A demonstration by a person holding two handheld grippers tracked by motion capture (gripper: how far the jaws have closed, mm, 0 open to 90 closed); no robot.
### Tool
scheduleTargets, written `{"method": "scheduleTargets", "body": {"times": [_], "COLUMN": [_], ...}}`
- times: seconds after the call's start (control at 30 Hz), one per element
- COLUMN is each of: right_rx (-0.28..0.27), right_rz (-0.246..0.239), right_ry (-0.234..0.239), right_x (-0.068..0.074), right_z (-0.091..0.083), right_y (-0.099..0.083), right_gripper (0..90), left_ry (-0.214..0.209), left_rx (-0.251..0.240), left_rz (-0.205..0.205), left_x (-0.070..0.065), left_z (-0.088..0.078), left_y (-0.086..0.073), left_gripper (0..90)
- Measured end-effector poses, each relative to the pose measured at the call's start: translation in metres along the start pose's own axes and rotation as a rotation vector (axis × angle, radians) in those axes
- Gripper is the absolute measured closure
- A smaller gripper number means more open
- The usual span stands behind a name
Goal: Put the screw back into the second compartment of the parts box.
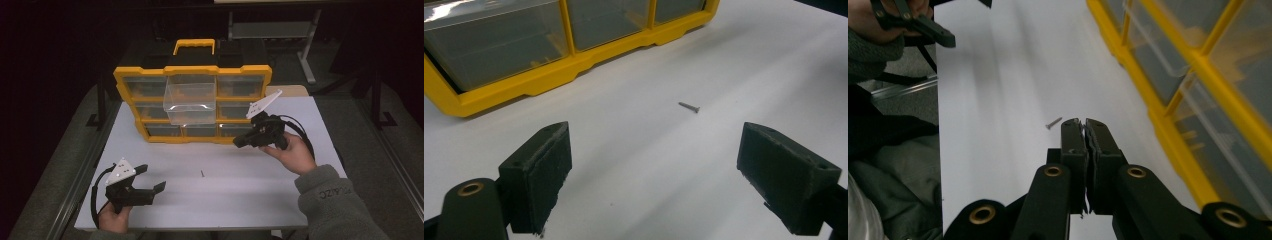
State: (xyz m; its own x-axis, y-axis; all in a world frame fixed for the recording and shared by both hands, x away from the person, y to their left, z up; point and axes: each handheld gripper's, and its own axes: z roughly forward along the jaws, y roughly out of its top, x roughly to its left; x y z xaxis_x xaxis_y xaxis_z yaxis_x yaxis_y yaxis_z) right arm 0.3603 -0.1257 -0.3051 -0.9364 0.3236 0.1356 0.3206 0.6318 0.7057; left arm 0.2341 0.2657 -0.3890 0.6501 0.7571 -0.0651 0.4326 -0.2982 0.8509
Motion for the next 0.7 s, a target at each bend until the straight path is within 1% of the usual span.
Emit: {"method": "scheduleTargets", "body": {"times": [0.03, 0.07, 0.23, 0.27, 0.33, 0.37, 0.43, 0.47, 0.53, 0.57, 0.7], "right_rx": [0.002, 0.003, -0.008, -0.014, -0.015, -0.015, -0.013, -0.014, -0.011, -0.012, -0.019], "right_rz": [-0.004, 0.005, -0.003, -0.009, -0.004, -0.007, -0.013, -0.029, -0.035, -0.048, -0.050], "right_ry": [-0.001, -0.001, -0.012, -0.013, -0.012, -0.013, -0.018, -0.021, -0.026, -0.030, -0.037], "right_x": [-0.001, -0.001, -0.001, -0.002, -0.002, -0.003, -0.003, -0.003, -0.003, -0.003, -0.002], "right_z": [-0.005, -0.009, -0.031, -0.034, -0.042, -0.045, -0.051, -0.054, -0.061, -0.064, -0.076], "right_y": [0.002, 0.005, 0.020, 0.023, 0.030, 0.033, 0.041, 0.045, 0.053, 0.057, 0.074], "right_gripper": [86.3, 86.3, 86.3, 86.3, 86.3, 86.3, 86.3, 86.3, 86.3, 86.2, 86.3], "left_ry": [0.000, 0.000, 0.000, 0.001, 0.001, 0.000, 0.001, 0.001, 0.001, 0.002, 0.000], "left_rx": [-0.002, -0.003, -0.001, -0.001, -0.003, -0.003, 0.000, 0.002, -0.002, -0.003, -0.006], "left_rz": [-0.001, -0.001, -0.001, 0.001, 0.008, 0.001, 0.002, 0.007, 0.003, 0.004, 0.003], "left_x": [0.000, 0.000, 0.000, 0.000, 0.001, 0.001, 0.001, 0.001, 0.001, 0.001, 0.001], "left_z": [0.000, 0.000, 0.000, 0.000, 0.000, 0.000, 0.000, -0.001, 0.000, 0.000, 0.000], "left_y": [0.000, 0.000, 0.000, 0.000, 0.000, 0.000, 0.000, 0.000, 0.000, 0.000, 0.000], "left_gripper": [13.9, 14.0, 14.0, 14.0, 14.0, 13.9, 13.9, 14.0, 13.9, 14.0, 13.9]}}
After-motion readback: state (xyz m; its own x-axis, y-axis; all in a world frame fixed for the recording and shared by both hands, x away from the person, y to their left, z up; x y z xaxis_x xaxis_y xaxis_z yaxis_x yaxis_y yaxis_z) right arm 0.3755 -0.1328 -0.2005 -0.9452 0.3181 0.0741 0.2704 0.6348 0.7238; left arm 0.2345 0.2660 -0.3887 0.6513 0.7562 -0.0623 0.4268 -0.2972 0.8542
